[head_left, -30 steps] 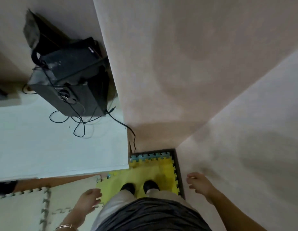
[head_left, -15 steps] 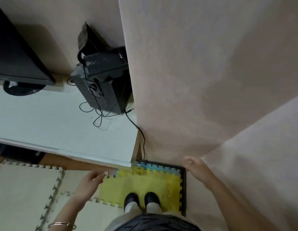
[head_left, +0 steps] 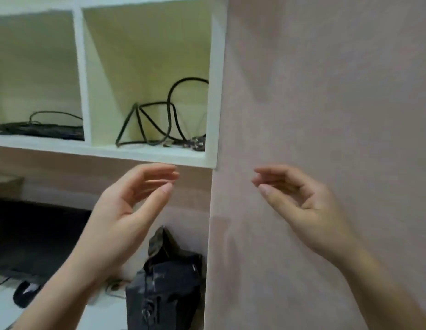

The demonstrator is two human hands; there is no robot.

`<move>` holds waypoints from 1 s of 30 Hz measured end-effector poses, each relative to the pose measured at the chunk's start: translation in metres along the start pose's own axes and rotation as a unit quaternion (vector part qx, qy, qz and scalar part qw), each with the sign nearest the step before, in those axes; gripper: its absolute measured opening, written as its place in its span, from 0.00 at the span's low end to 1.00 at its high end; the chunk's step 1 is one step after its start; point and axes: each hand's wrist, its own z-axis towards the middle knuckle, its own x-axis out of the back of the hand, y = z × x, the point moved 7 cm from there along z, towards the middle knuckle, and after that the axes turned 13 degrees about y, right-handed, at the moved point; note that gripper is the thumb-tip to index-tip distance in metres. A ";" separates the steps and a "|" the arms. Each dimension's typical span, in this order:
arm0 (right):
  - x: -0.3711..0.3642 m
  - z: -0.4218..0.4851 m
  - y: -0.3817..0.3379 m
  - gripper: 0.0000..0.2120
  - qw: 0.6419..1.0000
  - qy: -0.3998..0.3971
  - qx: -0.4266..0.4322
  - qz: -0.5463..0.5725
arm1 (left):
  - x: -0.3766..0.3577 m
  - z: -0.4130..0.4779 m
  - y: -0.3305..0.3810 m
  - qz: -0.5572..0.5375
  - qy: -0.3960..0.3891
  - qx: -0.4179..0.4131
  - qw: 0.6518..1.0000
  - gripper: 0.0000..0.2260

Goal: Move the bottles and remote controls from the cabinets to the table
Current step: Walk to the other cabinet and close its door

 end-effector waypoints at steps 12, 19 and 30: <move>-0.001 0.174 -0.144 0.09 0.971 0.128 0.200 0.014 | 0.003 0.166 0.102 -0.053 0.092 -0.134 0.985 0.08; -0.049 0.206 -0.229 0.15 0.934 0.143 0.310 0.107 | 0.051 0.204 0.169 -0.241 0.148 -0.153 0.947 0.09; -0.140 0.229 -0.221 0.18 0.938 0.055 0.341 -0.011 | 0.115 0.253 0.130 -0.089 0.265 -0.198 0.940 0.02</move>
